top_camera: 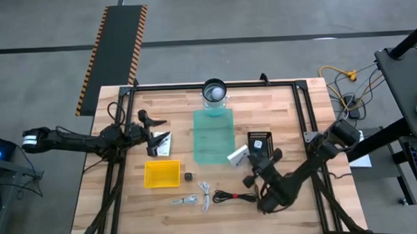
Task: Pick and place items into bin
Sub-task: Put the right card reader box into the yellow bin
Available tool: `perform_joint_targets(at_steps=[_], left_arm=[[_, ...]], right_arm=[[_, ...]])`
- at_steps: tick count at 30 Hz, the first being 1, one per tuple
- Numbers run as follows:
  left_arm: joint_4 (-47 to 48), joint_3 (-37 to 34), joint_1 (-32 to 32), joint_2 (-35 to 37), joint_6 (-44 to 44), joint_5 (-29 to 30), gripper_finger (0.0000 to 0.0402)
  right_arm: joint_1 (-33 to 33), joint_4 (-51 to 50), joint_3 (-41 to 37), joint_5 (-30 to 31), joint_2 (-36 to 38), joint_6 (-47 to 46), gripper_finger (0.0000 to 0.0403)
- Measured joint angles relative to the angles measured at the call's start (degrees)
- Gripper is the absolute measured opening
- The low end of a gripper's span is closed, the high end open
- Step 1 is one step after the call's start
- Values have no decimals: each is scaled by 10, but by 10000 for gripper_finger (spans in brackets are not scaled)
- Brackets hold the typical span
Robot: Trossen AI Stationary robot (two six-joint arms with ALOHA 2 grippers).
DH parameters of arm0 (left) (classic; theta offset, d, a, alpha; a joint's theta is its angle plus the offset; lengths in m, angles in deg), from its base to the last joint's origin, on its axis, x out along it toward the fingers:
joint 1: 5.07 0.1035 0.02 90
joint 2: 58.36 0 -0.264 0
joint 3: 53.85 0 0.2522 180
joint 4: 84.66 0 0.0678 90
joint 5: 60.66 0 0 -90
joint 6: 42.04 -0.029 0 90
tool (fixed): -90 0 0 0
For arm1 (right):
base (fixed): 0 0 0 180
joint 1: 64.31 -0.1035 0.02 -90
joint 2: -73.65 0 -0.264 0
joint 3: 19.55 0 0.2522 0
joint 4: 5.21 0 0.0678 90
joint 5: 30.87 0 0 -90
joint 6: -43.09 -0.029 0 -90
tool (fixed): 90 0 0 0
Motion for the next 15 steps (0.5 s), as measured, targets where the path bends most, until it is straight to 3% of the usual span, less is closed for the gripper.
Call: perform_joint_targets(at_steps=[8,15], left_arm=[[-3,0,0,-4,23,-197,206],[-51,3,0,-61,6,-207,206]], right_arm=[[80,87,-1,103,0,107,8],[146,223,0,130,0,280,8]])
